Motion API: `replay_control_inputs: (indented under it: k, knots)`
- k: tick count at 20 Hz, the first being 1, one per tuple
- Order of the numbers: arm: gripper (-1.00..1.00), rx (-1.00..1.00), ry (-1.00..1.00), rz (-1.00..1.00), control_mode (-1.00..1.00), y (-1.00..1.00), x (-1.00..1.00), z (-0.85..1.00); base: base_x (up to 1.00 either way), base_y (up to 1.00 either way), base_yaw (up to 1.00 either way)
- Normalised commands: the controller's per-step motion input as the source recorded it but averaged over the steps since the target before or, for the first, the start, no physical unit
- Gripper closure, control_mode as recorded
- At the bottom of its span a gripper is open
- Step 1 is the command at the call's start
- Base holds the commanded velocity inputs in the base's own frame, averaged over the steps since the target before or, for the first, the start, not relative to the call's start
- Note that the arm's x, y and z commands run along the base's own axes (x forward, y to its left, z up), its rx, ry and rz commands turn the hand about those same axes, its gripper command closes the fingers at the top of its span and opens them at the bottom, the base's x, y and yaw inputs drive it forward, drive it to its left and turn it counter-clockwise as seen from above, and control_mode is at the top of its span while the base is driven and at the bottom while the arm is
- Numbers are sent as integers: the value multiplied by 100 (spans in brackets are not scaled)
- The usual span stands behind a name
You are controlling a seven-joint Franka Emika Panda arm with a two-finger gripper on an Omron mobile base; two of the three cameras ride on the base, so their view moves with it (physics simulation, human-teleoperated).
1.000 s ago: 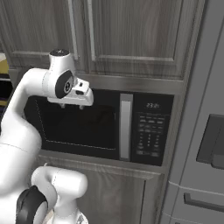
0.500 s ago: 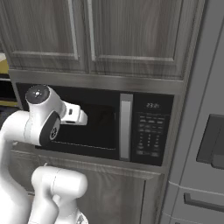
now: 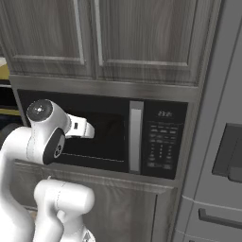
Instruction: The microwave is finished heating the chicken drumstick and squash. Take the bowl containing the food and place it on the dining counter.
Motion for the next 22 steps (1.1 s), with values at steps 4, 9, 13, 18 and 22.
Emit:
replay_control_inputs:
  k: [4,9,13,18,22]
  knots:
    - [-100,0,0,0,100,0,0,0,-33,-28,0]
    - [-100,0,0,0,100,0,0,0,-33,-34,0]
    - [-100,0,0,0,100,0,0,0,-39,-44,0]
    - [-100,0,0,0,100,0,0,0,-34,-43,0]
    - [-100,0,0,0,100,0,0,0,-36,-42,0]
